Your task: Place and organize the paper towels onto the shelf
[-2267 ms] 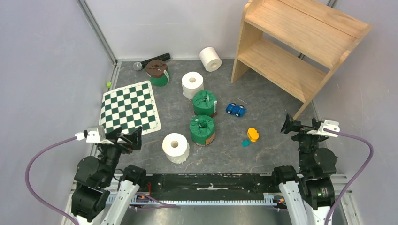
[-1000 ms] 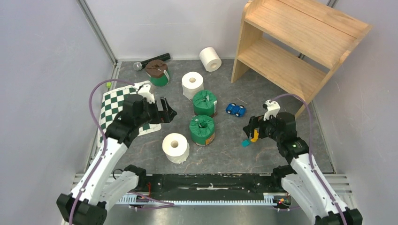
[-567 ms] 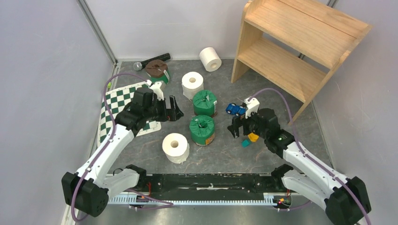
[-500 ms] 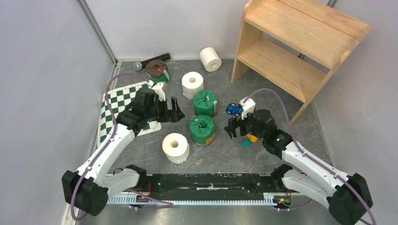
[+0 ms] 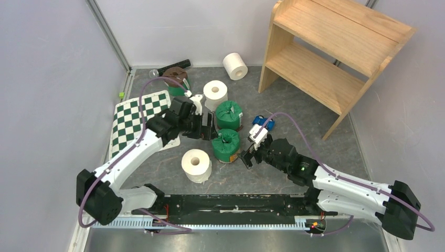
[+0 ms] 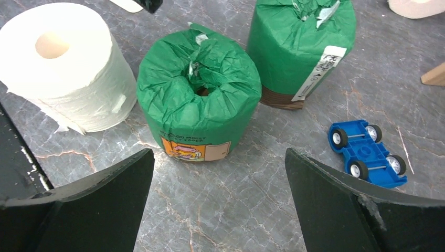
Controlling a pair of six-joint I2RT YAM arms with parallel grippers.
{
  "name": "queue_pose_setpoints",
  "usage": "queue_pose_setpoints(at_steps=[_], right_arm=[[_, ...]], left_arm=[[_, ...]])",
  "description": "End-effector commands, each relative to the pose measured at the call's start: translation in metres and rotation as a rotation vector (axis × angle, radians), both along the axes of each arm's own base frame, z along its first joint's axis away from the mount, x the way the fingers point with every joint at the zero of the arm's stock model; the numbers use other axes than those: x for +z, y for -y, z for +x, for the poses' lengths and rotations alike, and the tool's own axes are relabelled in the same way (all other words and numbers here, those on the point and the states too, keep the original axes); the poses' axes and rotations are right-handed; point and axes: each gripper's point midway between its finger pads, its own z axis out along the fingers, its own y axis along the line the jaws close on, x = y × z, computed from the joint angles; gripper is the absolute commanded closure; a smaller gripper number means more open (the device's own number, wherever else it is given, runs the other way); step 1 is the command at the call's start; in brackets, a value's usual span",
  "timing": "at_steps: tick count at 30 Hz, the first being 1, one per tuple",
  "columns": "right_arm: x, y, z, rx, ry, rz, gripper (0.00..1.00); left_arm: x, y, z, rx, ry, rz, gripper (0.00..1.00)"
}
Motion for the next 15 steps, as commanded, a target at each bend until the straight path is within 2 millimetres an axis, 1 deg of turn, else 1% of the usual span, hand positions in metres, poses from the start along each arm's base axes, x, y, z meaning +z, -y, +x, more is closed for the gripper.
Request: queue_pose_setpoints(at_steps=[1, 8, 12, 15], right_arm=[[0.008, 0.005, 0.006, -0.055, 0.053, 0.048, 0.02], [-0.015, 0.016, -0.009, -0.078, -0.018, 0.097, 0.02], [-0.02, 0.023, -0.01, -0.096, -0.025, 0.084, 0.02], [-0.022, 0.028, -0.008, -0.119, -0.021, 0.068, 0.02]], left_arm=[[0.002, 0.01, 0.012, 0.002, 0.011, 0.06, 0.0], [-0.015, 0.026, 0.027, -0.038, -0.001, 0.152, 0.0], [-0.024, 0.036, 0.031, -0.073, -0.017, 0.175, 0.0], [-0.033, 0.044, 0.027, -0.117, -0.048, 0.186, 0.01]])
